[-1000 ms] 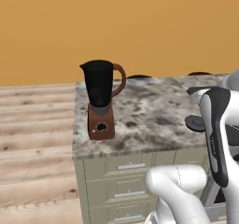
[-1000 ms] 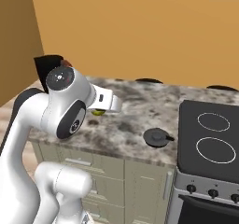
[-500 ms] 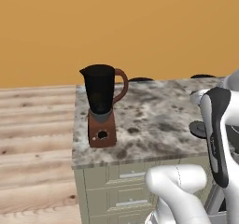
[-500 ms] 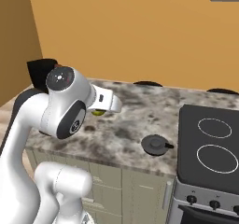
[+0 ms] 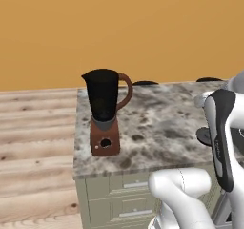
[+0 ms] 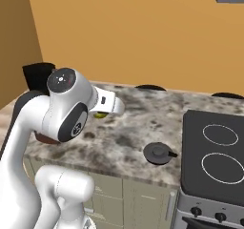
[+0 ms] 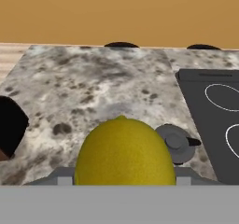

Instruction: Grab the lemons from the fridge, place them in the blender, close the lid, and turn on the blender to create a marinade.

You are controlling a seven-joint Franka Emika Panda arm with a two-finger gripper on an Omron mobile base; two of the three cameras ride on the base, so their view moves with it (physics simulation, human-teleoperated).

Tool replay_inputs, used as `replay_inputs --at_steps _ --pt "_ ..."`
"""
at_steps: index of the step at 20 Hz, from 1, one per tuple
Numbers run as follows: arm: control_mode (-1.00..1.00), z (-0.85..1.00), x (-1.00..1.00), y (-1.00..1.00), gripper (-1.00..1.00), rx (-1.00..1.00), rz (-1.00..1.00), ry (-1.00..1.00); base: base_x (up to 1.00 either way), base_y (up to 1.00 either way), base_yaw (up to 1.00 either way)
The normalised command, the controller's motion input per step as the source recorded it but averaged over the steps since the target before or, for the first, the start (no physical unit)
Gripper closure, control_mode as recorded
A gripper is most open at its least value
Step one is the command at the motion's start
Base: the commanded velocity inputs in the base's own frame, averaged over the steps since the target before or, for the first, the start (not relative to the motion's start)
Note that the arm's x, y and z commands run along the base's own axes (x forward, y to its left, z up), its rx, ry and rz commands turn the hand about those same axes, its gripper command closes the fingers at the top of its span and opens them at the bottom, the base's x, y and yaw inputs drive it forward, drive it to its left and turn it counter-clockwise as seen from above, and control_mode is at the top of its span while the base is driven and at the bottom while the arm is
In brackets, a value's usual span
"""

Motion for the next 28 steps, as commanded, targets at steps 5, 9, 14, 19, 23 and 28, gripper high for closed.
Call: replay_inputs --at_steps 5,9,14,19,23,28 --pt "1.0 0.0 0.0 0.0 1.0 0.0 0.0 0.0 0.07 0.21 0.0" --pt "1.0 0.0 0.0 0.0 1.0 0.0 0.0 0.0 0.01 0.34 0.0" --pt "1.0 0.0 0.0 0.0 1.0 0.0 0.0 0.0 0.04 0.21 0.0" --pt "-1.0 0.26 0.0 0.22 1.0 0.0 0.0 0.0 0.0 0.04 0.0" --pt "-1.0 0.71 0.0 0.56 1.0 0.0 0.0 0.0 0.0 0.0 0.0" --pt "-1.0 0.65 0.13 0.74 1.0 0.0 0.0 0.0 0.0 0.0 0.0"
